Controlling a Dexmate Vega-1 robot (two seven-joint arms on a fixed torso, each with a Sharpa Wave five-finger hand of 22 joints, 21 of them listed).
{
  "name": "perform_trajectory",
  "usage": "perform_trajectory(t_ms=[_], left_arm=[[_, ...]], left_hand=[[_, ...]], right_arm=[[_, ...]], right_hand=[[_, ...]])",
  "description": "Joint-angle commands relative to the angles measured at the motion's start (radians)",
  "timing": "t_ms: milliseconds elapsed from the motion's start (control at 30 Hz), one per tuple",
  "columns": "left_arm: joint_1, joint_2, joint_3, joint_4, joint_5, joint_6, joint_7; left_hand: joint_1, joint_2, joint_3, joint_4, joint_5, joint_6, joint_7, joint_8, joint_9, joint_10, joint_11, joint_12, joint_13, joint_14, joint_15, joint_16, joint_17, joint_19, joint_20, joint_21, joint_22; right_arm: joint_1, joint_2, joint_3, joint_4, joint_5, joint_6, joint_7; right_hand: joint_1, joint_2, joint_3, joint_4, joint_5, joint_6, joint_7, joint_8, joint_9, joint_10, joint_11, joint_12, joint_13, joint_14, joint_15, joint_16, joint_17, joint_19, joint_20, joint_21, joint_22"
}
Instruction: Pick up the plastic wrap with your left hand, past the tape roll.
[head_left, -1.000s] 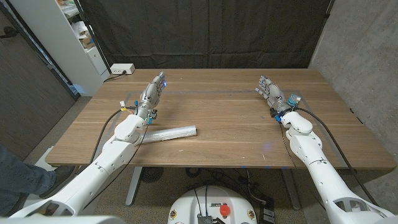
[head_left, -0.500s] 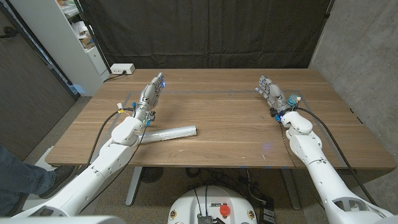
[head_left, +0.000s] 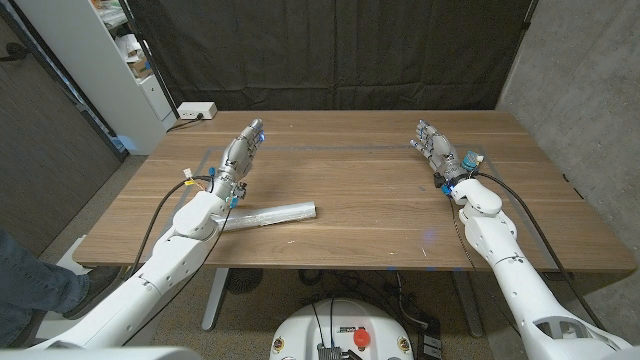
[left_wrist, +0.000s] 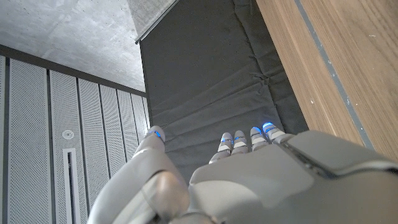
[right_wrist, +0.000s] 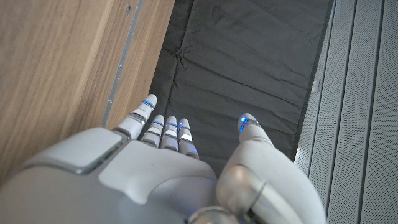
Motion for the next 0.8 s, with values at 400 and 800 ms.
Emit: perform_trajectory(t_ms=[400,800], left_arm=[[0.120,0.043,-0.042,-0.088,0.054,-0.059,0.046],[0.163,0.051,-0.053,-0.102,0.070,-0.090,0.052]], left_hand=[[0.012,0.006,0.004,-0.010,-0.004,0.009,0.000,0.004,0.004,0.010,-0.002,0.009,0.004,0.010,-0.001,0.010,0.003,0.003,0.003,-0.003,0.005],[0.015,0.008,0.004,-0.015,-0.006,0.013,-0.002,0.003,0.004,0.017,-0.003,0.010,0.004,0.015,-0.003,0.009,0.003,0.008,0.006,-0.005,0.006]], right_arm=[[0.007,-0.003,-0.008,0.010,-0.001,0.020,0.007],[-0.002,-0.015,-0.011,-0.015,-0.009,0.004,0.000]], right_hand=[[0.005,0.005,-0.001,-0.006,-0.005,0.011,-0.002,0.001,0.006,0.000,0.006,0.002,0.004,0.000,0.007,0.001,0.002,-0.002,0.002,0.004,0.005],[0.004,0.005,-0.001,-0.007,-0.005,0.011,-0.003,0.001,0.006,0.000,0.006,0.002,0.004,0.001,0.007,0.001,0.002,-0.002,0.004,0.004,0.005]])
